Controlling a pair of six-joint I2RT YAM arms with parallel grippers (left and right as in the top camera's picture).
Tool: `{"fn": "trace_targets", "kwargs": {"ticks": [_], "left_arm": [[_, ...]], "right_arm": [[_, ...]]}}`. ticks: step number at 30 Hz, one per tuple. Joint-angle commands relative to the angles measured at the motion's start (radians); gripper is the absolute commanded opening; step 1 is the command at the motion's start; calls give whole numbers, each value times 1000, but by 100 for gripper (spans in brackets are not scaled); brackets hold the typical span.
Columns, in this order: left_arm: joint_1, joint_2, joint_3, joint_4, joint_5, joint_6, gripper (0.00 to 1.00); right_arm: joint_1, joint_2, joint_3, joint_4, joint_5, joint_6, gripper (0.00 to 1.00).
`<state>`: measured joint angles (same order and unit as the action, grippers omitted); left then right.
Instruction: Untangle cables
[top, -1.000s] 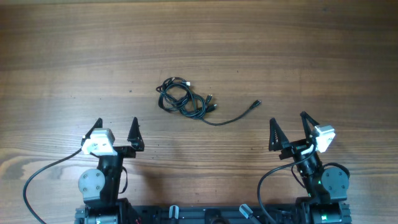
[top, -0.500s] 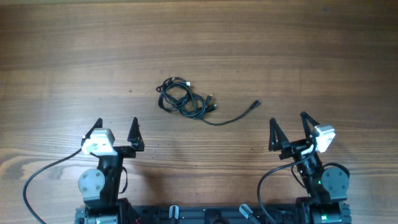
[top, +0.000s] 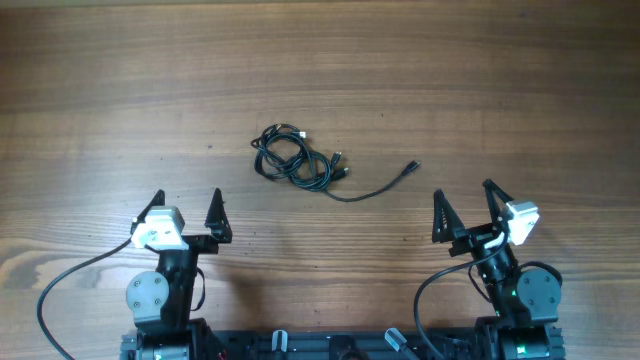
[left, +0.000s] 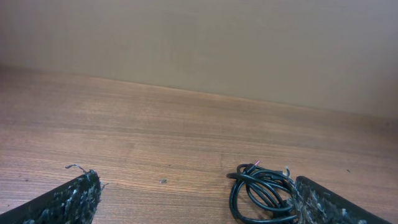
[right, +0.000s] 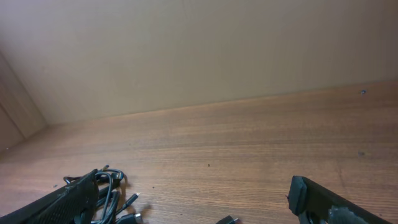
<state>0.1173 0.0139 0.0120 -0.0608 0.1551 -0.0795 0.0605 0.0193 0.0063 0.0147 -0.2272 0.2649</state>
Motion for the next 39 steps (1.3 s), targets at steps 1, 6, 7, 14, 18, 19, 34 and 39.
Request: {"fn": "trace_targets", "kwargs": {"ticks": [1, 6, 7, 14, 18, 19, 34, 39], "left_arm": [[3, -7, -6, -3, 1, 20, 100], [3, -7, -6, -3, 1, 20, 100], [3, -7, -6, -3, 1, 20, 100], [3, -7, -6, -3, 1, 20, 100], [3, -7, -6, -2, 3, 20, 100], [3, -7, -6, 2, 18, 19, 100], [3, 16, 43, 0, 144, -84, 100], [3, 158, 196, -89, 169, -85, 100]], "right_arm": [[5, -5, -1, 3, -1, 7, 100], [5, -5, -1, 3, -1, 8, 100], [5, -5, -1, 3, -1, 7, 100], [5, -5, -1, 3, -1, 8, 100], [5, 1, 0, -5, 74, -191, 100], [5, 3, 0, -5, 82, -239, 100], [5, 4, 0, 35, 82, -291, 100], [5, 4, 15, 52, 81, -329, 100]]}}
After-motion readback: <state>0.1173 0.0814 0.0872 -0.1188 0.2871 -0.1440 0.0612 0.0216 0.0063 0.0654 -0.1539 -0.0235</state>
